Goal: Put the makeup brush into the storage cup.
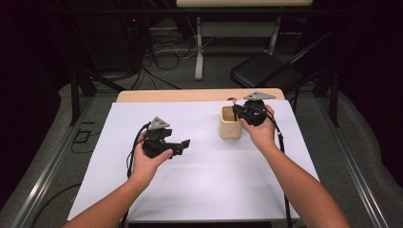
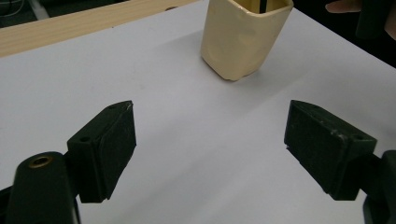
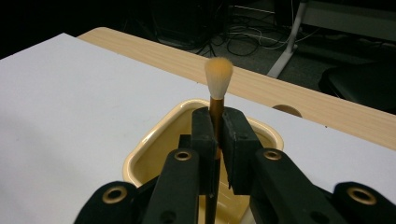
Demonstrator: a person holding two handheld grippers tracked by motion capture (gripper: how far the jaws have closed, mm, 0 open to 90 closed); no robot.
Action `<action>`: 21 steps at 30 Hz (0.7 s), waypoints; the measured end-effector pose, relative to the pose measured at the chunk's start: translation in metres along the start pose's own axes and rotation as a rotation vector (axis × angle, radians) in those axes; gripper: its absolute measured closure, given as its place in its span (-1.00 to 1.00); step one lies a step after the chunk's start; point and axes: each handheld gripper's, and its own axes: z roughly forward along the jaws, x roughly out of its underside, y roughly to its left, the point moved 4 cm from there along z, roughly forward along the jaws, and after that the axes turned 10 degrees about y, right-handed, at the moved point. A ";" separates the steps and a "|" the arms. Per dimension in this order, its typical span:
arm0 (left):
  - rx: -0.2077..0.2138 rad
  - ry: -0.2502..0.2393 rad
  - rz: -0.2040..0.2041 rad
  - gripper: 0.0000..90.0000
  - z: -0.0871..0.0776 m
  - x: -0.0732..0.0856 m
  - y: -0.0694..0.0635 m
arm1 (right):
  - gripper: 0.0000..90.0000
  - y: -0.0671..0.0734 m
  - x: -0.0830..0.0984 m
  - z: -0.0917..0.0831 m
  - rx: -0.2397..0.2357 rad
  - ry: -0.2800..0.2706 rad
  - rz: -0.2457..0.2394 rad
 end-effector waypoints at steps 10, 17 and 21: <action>0.000 0.000 0.000 -0.63 0.000 0.000 0.000 | 0.78 -0.001 0.000 -0.001 -0.008 0.003 -0.002; -0.001 0.001 -0.001 -0.63 -0.001 0.000 0.001 | 0.50 -0.002 -0.001 -0.003 -0.011 0.000 0.002; -0.001 -0.002 -0.005 -0.63 -0.002 0.000 0.001 | 0.28 -0.003 -0.002 -0.005 -0.012 -0.003 0.004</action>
